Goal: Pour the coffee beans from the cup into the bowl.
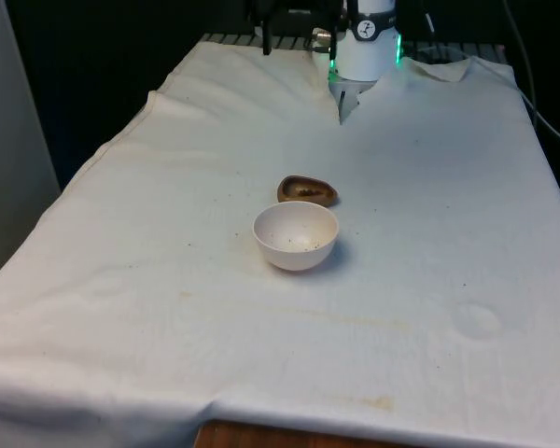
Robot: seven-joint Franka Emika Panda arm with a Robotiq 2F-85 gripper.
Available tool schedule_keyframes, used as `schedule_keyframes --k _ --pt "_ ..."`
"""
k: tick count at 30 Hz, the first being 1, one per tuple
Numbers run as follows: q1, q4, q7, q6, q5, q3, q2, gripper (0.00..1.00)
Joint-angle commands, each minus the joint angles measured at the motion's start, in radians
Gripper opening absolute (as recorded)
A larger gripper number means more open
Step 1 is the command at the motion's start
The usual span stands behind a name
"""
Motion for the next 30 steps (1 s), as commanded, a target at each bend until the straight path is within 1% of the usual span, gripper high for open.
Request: schedule_keyframes --k 1,2,5,6,7,9,15,16,18,24,25,26,27,30 --pt "-0.003 -0.014 -0.016 0.028 0.01 -0.003 0.0 1.0" --pt "-0.003 -0.029 -0.025 0.049 0.011 -0.009 0.001 1.0" --pt "-0.001 -0.051 -0.034 0.082 0.011 -0.014 0.006 1.0" --pt "-0.001 -0.057 -0.037 0.091 0.011 -0.014 0.007 1.0" --pt "-0.002 -0.055 -0.029 0.081 0.001 -0.014 0.008 1.0" --pt "-0.001 -0.076 -0.042 0.125 0.01 -0.014 0.019 1.0" --pt "-0.002 -0.099 -0.039 0.189 0.004 -0.014 0.054 1.0" --pt "-0.002 -0.092 -0.036 0.17 0.001 -0.014 0.05 1.0" --pt "-0.002 -0.107 -0.036 0.217 0.001 -0.014 0.073 1.0" --pt "-0.002 -0.122 -0.034 0.285 0.002 -0.014 0.119 1.0" --pt "-0.002 -0.124 -0.035 0.293 0.002 -0.014 0.127 1.0" --pt "-0.002 -0.119 -0.035 0.278 0.001 -0.014 0.123 1.0" --pt "-0.002 -0.125 -0.035 0.301 0.003 -0.014 0.134 1.0" --pt "-0.002 -0.128 -0.036 0.324 0.006 -0.013 0.158 1.0"
